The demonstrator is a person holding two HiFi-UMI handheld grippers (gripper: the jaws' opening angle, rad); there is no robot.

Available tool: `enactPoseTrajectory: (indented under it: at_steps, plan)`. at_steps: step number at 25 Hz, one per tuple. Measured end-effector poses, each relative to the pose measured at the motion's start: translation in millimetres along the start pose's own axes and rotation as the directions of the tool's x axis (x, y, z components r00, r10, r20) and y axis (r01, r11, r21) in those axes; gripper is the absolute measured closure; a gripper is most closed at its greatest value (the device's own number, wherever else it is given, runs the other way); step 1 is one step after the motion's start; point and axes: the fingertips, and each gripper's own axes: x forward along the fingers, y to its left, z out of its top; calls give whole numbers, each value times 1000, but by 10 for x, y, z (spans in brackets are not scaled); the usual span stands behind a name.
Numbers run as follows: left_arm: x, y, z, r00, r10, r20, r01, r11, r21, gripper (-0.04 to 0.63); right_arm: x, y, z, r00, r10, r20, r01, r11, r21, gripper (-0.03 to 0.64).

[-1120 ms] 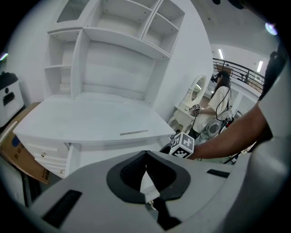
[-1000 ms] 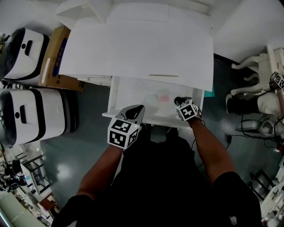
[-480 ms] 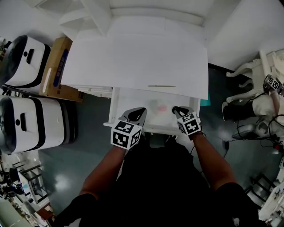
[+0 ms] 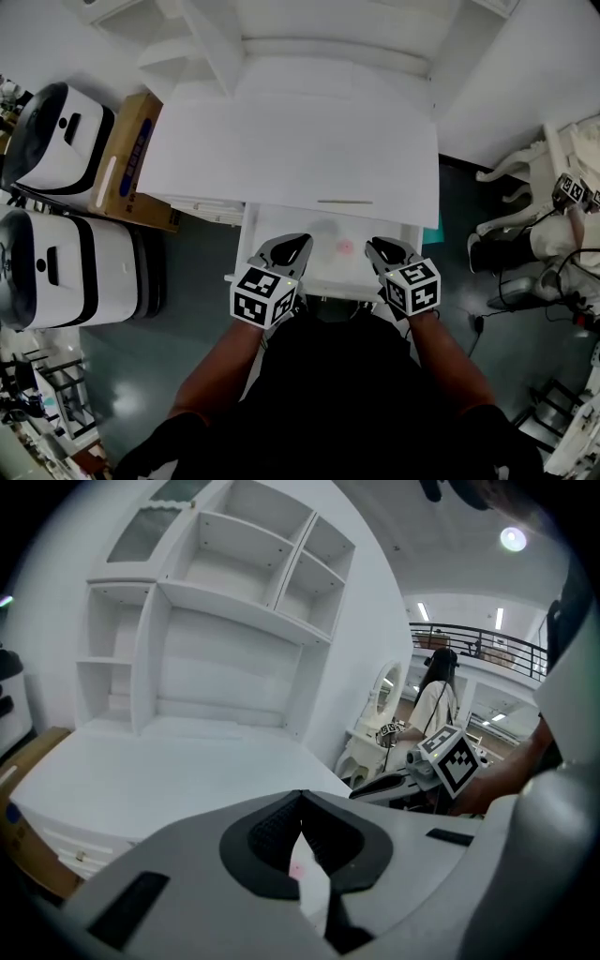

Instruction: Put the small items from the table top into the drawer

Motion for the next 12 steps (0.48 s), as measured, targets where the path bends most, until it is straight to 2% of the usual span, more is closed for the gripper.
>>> enactPoseTrajectory:
  at_steps: [5, 12]
  plan:
    - [-48, -99, 200, 999, -31, 37, 30, 999, 24, 592, -175, 131, 405, 995, 21, 100, -16, 999, -47, 561]
    - [-147, -191, 283, 998, -44, 41, 41, 996, 74, 592, -353, 165, 600, 987, -8, 162, 21, 997, -75, 589]
